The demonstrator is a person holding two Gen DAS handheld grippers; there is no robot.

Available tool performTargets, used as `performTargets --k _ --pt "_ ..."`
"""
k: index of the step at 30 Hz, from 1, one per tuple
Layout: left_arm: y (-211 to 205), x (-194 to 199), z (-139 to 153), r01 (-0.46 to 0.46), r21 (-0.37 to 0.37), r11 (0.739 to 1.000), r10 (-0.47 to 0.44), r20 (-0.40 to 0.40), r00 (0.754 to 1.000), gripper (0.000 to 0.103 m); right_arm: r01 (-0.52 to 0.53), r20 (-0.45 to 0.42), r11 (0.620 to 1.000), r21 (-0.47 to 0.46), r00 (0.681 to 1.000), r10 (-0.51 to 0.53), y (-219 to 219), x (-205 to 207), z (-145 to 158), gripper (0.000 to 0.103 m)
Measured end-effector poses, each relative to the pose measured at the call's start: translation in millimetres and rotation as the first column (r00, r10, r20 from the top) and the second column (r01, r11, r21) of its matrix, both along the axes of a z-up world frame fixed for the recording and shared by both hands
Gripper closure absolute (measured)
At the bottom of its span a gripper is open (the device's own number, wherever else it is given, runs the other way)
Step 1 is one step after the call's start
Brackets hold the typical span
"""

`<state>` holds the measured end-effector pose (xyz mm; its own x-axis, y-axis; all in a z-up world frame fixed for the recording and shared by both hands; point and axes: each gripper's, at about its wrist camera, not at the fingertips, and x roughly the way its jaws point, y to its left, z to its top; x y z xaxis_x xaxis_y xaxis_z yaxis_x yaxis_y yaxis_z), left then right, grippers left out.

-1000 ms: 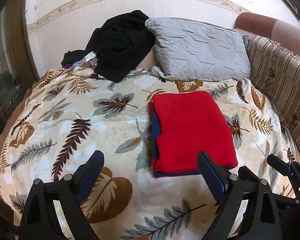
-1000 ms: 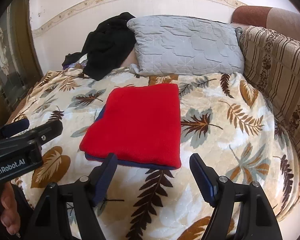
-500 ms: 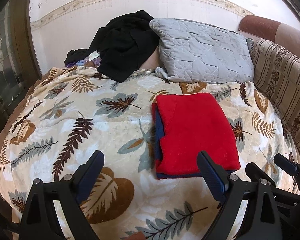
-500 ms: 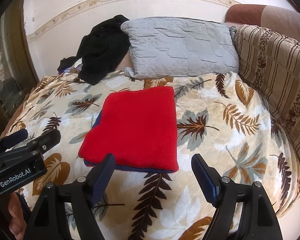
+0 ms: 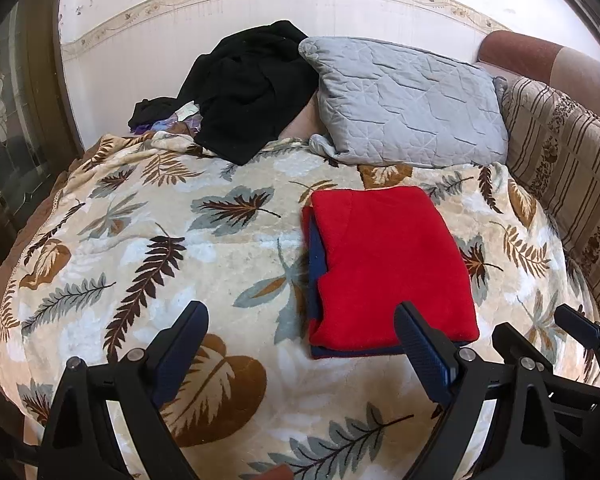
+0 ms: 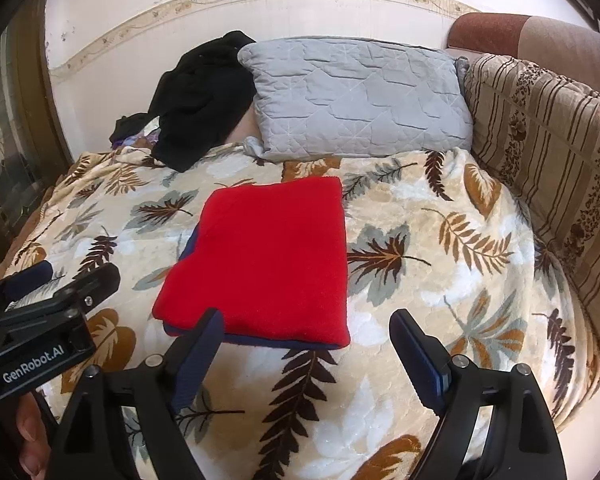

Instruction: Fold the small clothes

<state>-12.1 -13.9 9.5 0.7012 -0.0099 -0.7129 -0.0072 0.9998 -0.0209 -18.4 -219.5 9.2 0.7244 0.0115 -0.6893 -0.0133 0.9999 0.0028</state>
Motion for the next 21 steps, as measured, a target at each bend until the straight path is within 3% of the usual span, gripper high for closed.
performTargets --k 21 --pt "-4.8 5.3 -4.5 0.003 0.004 1.000 -0.003 -0.010 1.000 0.009 -0.009 0.000 1.000 -0.008 1.000 0.009 -0.2 5.5 1.3 0.015"
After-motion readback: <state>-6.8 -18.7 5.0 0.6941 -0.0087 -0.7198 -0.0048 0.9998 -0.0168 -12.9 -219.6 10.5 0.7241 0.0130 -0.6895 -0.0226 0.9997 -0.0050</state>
